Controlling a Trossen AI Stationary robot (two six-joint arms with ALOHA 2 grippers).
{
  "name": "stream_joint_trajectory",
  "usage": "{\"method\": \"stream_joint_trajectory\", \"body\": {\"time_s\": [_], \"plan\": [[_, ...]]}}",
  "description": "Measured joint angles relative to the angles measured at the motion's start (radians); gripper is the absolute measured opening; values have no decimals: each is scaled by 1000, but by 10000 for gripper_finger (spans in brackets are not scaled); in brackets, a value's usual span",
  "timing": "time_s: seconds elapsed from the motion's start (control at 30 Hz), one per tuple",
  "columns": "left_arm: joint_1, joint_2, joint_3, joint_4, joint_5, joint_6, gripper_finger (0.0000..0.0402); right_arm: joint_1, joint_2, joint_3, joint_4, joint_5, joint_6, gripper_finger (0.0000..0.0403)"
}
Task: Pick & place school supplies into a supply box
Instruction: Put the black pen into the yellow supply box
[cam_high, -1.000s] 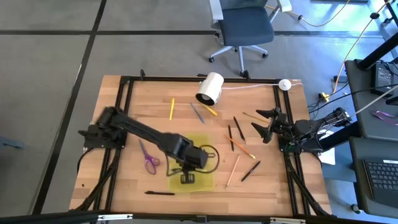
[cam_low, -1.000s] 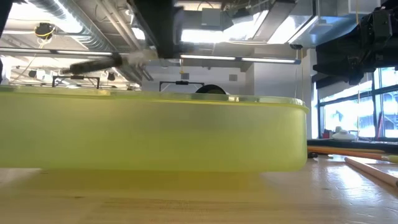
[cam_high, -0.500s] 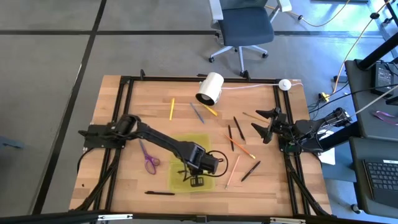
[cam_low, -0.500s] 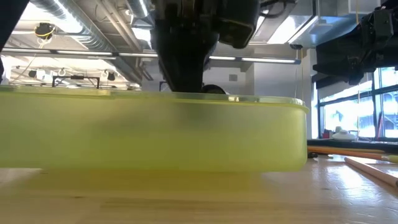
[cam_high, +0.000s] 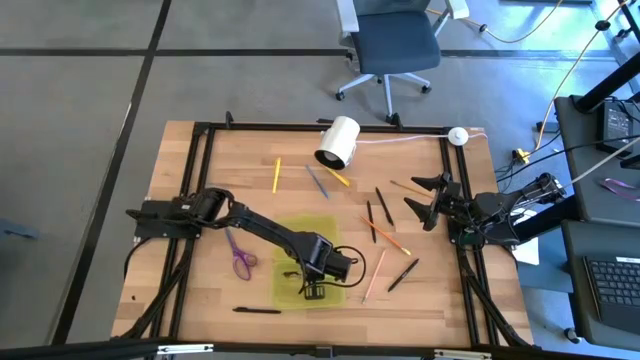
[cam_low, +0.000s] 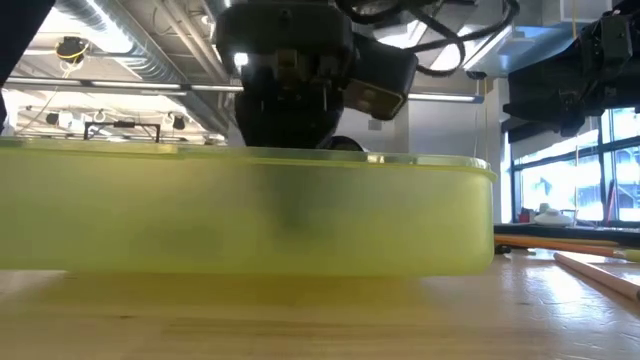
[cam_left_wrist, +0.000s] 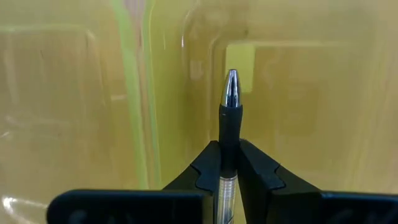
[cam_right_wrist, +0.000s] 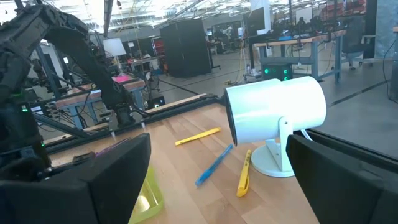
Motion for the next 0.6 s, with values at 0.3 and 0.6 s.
{"method": "stream_joint_trajectory", "body": {"time_s": [0.3, 0.6], "plan": [[0, -1, 0, 5, 0, -3, 29, 0, 0, 0, 0, 0, 0, 376], [0, -2, 0, 1, 1, -3, 57, 0, 0, 0, 0, 0, 0, 376]]}}
